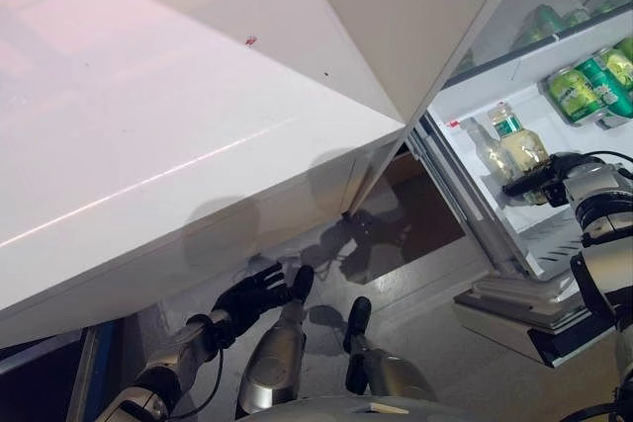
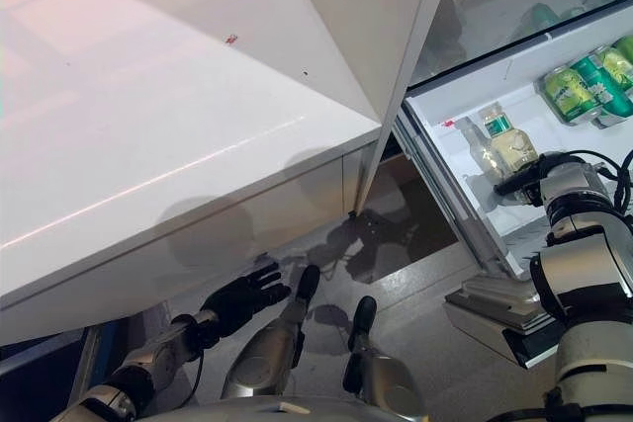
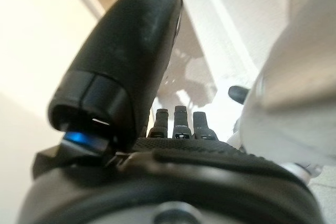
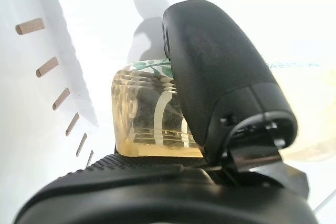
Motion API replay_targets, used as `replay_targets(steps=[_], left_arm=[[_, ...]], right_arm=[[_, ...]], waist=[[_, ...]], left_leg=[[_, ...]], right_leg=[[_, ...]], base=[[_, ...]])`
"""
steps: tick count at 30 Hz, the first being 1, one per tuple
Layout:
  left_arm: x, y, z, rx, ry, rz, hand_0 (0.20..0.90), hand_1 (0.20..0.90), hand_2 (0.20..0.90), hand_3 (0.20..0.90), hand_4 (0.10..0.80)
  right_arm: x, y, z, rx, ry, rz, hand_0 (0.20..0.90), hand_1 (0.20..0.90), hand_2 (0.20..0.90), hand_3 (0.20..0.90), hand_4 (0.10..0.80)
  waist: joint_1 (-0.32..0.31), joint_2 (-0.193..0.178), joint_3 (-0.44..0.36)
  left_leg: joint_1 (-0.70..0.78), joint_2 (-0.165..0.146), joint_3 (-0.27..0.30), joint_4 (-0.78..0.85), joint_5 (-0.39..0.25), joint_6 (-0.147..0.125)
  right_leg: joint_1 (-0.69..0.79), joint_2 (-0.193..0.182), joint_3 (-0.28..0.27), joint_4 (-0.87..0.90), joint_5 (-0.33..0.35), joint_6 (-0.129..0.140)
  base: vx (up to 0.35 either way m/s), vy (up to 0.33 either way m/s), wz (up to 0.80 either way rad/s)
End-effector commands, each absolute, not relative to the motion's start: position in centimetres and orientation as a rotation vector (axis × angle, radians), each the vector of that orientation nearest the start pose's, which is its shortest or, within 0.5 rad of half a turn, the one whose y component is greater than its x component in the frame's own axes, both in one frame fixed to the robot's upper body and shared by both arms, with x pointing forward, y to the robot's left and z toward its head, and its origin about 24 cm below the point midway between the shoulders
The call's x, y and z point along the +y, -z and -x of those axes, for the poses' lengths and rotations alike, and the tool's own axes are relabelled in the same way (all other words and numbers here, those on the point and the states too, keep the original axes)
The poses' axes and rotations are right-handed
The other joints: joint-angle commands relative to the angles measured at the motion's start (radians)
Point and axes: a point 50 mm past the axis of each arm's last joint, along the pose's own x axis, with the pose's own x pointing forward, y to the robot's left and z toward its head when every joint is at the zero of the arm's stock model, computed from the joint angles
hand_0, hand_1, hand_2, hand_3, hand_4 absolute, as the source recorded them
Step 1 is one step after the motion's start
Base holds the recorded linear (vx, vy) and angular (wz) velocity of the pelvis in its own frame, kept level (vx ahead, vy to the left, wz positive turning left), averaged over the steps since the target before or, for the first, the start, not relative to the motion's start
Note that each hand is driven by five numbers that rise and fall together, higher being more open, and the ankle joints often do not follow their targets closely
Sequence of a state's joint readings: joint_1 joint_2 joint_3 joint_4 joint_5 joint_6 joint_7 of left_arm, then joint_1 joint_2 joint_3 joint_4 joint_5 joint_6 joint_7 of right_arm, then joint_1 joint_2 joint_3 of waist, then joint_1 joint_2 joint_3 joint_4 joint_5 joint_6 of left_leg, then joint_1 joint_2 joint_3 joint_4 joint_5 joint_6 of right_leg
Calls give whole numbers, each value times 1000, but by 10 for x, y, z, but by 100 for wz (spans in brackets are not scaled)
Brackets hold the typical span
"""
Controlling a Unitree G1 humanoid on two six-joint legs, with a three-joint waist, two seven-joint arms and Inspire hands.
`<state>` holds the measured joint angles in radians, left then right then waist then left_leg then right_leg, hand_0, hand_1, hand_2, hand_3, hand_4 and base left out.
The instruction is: Put drinks into fridge and close the fridge
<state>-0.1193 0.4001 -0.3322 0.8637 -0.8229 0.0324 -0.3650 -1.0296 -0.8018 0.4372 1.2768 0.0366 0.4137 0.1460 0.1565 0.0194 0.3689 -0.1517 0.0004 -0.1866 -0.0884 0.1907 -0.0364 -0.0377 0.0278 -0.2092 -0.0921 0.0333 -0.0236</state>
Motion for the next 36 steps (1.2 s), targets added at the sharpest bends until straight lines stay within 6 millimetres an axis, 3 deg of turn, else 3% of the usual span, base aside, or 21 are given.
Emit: replay_targets(steps=[1,11,22,25,28,31,33,36], left_arm=[[220,100,-204,734,122,402,900,900,900,900,800],[236,113,-186,824,33,355,900,900,900,900,800],[242,131,-153,957,-77,362,900,900,900,900,800],[242,136,-144,987,-93,369,900,900,900,900,800],[243,142,-132,1030,-107,375,900,900,900,900,800],[241,148,-115,1082,-106,377,900,900,900,900,800],[238,152,-106,1108,-101,376,900,900,900,900,800],[230,157,-93,1149,-87,385,900,900,900,900,800]], right_arm=[[-365,-185,-359,602,420,824,900,900,900,900,800],[-360,-218,-364,474,383,852,900,900,900,900,800],[-372,-257,-346,291,385,828,900,900,900,900,800],[-375,-260,-341,208,388,718,900,900,900,900,800],[-376,-257,-336,99,360,481,900,900,900,900,800],[-380,-258,-327,-147,441,276,900,900,900,900,800],[-382,-250,-320,-277,535,186,900,900,900,900,800],[-380,-221,-307,-396,663,18,900,900,900,900,800]], waist=[[11,-12,-15],[-25,-45,-76],[-107,-88,-228],[-123,-93,-265],[-140,-98,-302],[-154,-92,-329],[-159,-87,-339],[-166,-73,-342]], left_leg=[[15,-37,75,7,-100,40],[69,-41,106,10,-121,42],[177,-42,168,10,-172,53],[202,-42,181,13,-185,55],[233,-44,193,15,-201,57],[259,-46,197,23,-219,59],[268,-48,197,36,-233,63],[278,-54,197,76,-262,73]], right_leg=[[-60,-27,42,36,33,27],[-27,-29,67,53,18,25],[53,-29,138,54,-1,33],[71,-29,153,52,-4,36],[97,-29,168,51,-9,38],[119,-28,183,55,-18,39],[128,-28,194,59,-22,39],[141,-33,211,75,-32,40]], base=[[0,0,0],[23,33,-3],[77,69,-24],[87,43,-16],[106,33,-26],[130,24,-23],[138,15,-4],[146,5,-19]])
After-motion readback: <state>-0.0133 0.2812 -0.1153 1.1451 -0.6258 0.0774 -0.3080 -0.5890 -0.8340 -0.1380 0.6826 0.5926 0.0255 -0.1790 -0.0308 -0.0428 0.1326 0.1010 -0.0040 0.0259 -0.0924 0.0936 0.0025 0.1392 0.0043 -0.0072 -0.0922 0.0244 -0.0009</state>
